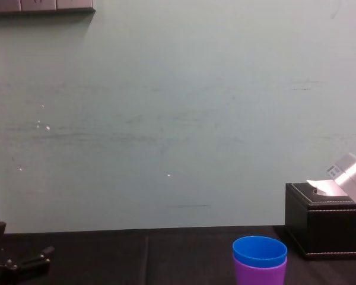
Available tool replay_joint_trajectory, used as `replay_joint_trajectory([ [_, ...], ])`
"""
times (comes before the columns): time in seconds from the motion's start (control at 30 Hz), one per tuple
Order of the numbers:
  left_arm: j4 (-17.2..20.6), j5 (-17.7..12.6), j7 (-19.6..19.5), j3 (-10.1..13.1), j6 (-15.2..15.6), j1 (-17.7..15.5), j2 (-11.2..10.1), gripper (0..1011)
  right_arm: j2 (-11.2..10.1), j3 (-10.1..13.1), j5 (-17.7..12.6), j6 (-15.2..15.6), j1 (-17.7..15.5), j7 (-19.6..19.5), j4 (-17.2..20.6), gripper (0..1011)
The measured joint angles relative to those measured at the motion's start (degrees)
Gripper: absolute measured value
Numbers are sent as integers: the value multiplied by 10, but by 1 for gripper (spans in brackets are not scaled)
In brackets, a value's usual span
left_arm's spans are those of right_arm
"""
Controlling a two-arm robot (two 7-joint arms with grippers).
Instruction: Stack the three plastic cups sequentially using one hand.
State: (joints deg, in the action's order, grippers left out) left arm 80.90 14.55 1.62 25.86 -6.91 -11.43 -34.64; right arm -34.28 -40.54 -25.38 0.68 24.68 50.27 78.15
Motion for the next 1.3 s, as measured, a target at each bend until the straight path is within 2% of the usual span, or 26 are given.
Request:
replay_joint_trajectory([
  [0.2, 0, 0, 0, 0, 0, 0, 0, 1011, -2, 0, 1, 1, -1, -4, 4, 726],
  [0.37, 0, 0, 0, 0, 0, 0, 0, 1011, -18, 8, 8, 13, -10, -31, 44, 728],
  [0.57, 0, 0, 0, 0, 0, 0, 0, 1011, -35, 18, 5, 34, -14, -43, 84, 728],
  [0.67, 0, 0, 0, 0, 0, 0, 0, 1011, -44, 24, -1, 50, -15, -47, 105, 728],
  [0.77, 0, 0, 0, 0, 0, 0, 0, 1011, -58, 32, -9, 81, -11, -57, 132, 728],
  [0.97, 0, 0, 0, 0, 0, 0, 0, 1011, -73, 54, -34, 114, -6, -74, 157, 726],
  [1.3, 0, 0, 0, 0, 0, 0, 0, 1011, -77, 83, -78, 127, 1, -98, 159, 726],
])
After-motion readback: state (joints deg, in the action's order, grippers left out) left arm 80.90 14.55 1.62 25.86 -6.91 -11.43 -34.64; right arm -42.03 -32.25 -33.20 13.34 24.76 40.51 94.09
